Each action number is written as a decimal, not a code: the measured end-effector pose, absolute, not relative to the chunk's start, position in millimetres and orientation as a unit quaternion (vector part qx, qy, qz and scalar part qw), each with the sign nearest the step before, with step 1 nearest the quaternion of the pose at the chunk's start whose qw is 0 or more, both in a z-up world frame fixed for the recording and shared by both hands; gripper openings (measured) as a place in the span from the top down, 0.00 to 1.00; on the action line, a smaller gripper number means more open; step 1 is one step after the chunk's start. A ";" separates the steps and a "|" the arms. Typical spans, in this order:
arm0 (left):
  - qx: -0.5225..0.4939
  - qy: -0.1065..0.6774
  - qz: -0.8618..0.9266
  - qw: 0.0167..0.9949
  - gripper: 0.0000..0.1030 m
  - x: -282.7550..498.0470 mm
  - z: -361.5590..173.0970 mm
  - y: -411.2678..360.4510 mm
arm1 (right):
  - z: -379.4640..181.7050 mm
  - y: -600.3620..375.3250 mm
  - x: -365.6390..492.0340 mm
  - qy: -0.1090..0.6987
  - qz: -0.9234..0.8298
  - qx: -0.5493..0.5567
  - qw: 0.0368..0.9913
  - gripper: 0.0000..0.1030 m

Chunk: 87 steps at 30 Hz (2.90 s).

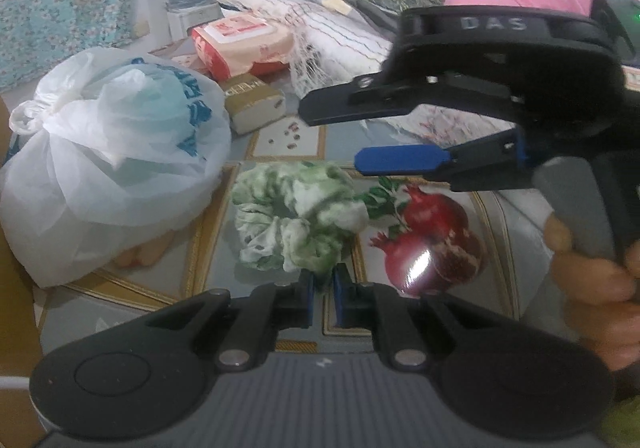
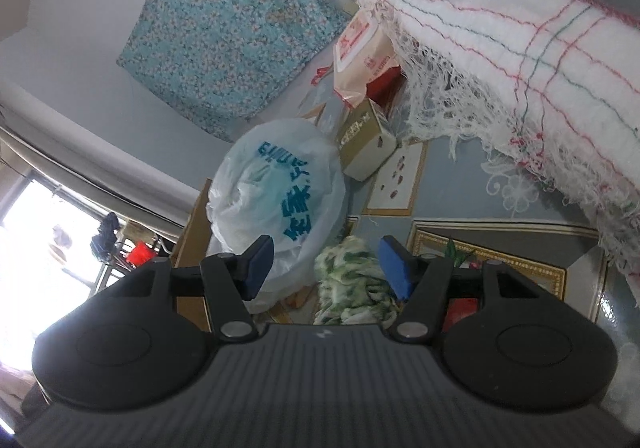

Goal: Organize soft objects
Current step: 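Close the right tool on the green scrunchie and lift it, then carry the green scrunchie over the box with the right tool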

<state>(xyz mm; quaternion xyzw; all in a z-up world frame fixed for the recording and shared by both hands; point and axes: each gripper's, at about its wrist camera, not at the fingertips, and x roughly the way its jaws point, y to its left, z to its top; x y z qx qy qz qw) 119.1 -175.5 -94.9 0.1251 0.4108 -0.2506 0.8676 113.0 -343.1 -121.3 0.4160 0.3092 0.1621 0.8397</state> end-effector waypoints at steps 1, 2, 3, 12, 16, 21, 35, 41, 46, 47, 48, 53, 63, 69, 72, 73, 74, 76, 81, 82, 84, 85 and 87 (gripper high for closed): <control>0.127 0.411 -0.250 0.867 0.89 118.3 -95.8 -176.2 | -123.2 -342.9 114.1 0.313 0.162 0.414 0.840 0.44; 0.130 0.410 -0.249 0.868 0.88 117.6 -96.4 -176.9 | -125.6 -342.5 114.7 0.316 0.161 0.413 0.839 0.45; 0.134 0.409 -0.248 0.868 0.88 117.1 -96.9 -177.7 | -127.7 -341.9 115.1 0.320 0.161 0.412 0.838 0.46; 0.153 0.397 -0.256 0.868 0.50 107.8 -96.2 -186.9 | -134.9 -339.2 112.6 0.328 0.171 0.413 0.832 0.50; 0.158 0.389 -0.250 0.872 0.43 105.7 -95.8 -189.6 | -137.4 -343.3 109.3 0.332 0.179 0.421 0.825 0.52; 0.156 0.394 -0.239 0.874 0.41 106.9 -96.6 -190.0 | -136.3 -348.8 100.8 0.336 0.198 0.444 0.807 0.50; 0.139 0.381 -0.221 0.887 0.38 114.0 -92.5 -173.6 | -114.9 -346.8 120.3 0.315 0.177 0.396 0.844 0.48; 0.157 0.373 -0.210 0.890 0.41 129.8 -96.0 -187.0 | -130.7 -327.3 131.1 0.349 0.171 0.357 0.849 0.55; 0.158 0.371 -0.201 0.893 0.61 138.2 -102.8 -191.7 | -135.8 -327.8 124.0 0.351 0.174 0.356 0.848 0.66; 0.159 0.370 -0.202 0.893 0.65 136.9 -103.3 -190.4 | -137.0 -329.2 123.1 0.351 0.175 0.358 0.847 0.70; 0.159 0.369 -0.203 0.893 0.67 136.5 -103.5 -190.7 | -137.7 -330.3 122.8 0.351 0.175 0.361 0.846 0.72; 0.160 0.361 -0.205 0.896 0.71 128.7 -100.4 -191.0 | -136.8 -335.0 118.8 0.343 0.183 0.379 0.839 0.74; 0.159 0.341 -0.208 0.903 0.71 119.7 -86.4 -191.0 | -123.7 -338.7 108.4 0.324 0.193 0.392 0.839 0.74; 0.157 0.333 -0.209 0.906 0.71 115.4 -80.1 -191.7 | -117.0 -339.4 101.8 0.315 0.196 0.395 0.840 0.73; 0.157 0.331 -0.209 0.907 0.71 113.8 -78.4 -192.6 | -115.3 -339.3 99.4 0.314 0.198 0.396 0.840 0.72; 0.157 0.330 -0.209 0.907 0.71 113.3 -78.1 -192.7 | -115.2 -339.3 98.9 0.313 0.198 0.396 0.840 0.72; 0.158 0.329 -0.209 0.907 0.71 112.5 -77.9 -192.7 | -114.9 -339.5 98.2 0.313 0.198 0.396 0.840 0.72; 0.158 0.328 -0.209 0.907 0.71 111.3 -77.9 -191.6 | -115.1 -339.7 97.9 0.313 0.199 0.397 0.840 0.72; 0.158 0.327 -0.209 0.908 0.71 110.1 -76.1 -192.1 | -114.1 -339.4 96.8 0.311 0.200 0.398 0.840 0.72; 0.158 0.326 -0.209 0.908 0.71 109.7 -75.4 -192.2 | -113.6 -339.4 96.3 0.310 0.200 0.398 0.840 0.72; 0.158 0.324 -0.209 0.909 0.71 108.5 -74.0 -192.6 | -112.0 -339.1 95.2 0.308 0.201 0.397 0.840 0.72; 0.158 0.323 -0.208 0.910 0.71 107.7 -73.3 -192.3 | -111.0 -338.9 94.5 0.307 0.202 0.397 0.841 0.72; 0.157 0.320 -0.208 0.911 0.71 106.1 -71.6 -191.6 | -109.7 -338.3 93.9 0.306 0.203 0.397 0.841 0.72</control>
